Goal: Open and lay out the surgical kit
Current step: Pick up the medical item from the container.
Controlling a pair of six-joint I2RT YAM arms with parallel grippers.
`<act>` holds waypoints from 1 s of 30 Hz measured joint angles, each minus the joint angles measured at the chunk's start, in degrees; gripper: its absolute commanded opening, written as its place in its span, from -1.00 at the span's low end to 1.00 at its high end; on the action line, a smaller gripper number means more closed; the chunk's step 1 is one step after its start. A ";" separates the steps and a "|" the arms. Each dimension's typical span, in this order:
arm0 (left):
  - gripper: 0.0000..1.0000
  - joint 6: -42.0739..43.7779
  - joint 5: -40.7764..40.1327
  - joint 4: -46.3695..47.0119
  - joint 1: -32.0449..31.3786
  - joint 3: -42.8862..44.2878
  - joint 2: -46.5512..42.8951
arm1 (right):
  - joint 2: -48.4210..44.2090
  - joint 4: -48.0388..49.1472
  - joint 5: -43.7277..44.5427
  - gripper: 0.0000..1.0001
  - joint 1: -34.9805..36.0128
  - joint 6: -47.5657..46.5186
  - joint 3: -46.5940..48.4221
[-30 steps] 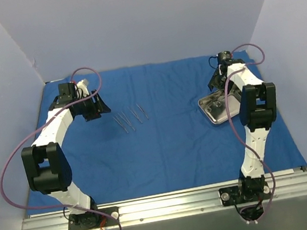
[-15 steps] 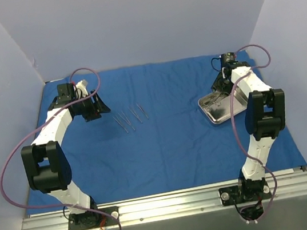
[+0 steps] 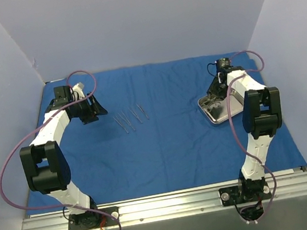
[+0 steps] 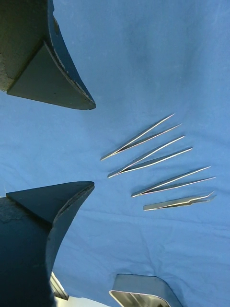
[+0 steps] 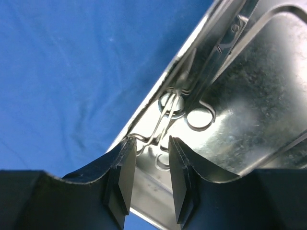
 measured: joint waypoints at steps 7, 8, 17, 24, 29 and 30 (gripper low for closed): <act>0.40 -0.04 0.00 0.02 0.26 -0.09 0.00 | 2.14 -0.07 0.02 -0.32 -0.02 0.22 -0.04; 0.40 -0.07 0.02 0.07 0.37 -0.17 -0.02 | 2.14 0.09 0.02 -0.31 -0.02 0.26 -0.04; 0.40 -0.20 0.24 -0.02 0.63 -0.85 -0.02 | 2.71 0.81 0.04 -0.19 -0.02 1.14 -0.09; 0.41 -0.13 0.42 -0.13 0.96 -1.07 -0.24 | 3.72 1.42 0.92 -0.12 0.15 1.60 -1.03; 0.41 -0.09 0.42 -0.20 1.49 -2.51 -1.44 | 3.96 0.92 2.56 -0.25 0.37 1.64 -0.79; 0.41 -0.07 0.44 -0.26 1.66 -2.80 -1.77 | 4.24 0.24 3.13 -0.27 0.44 1.64 -0.31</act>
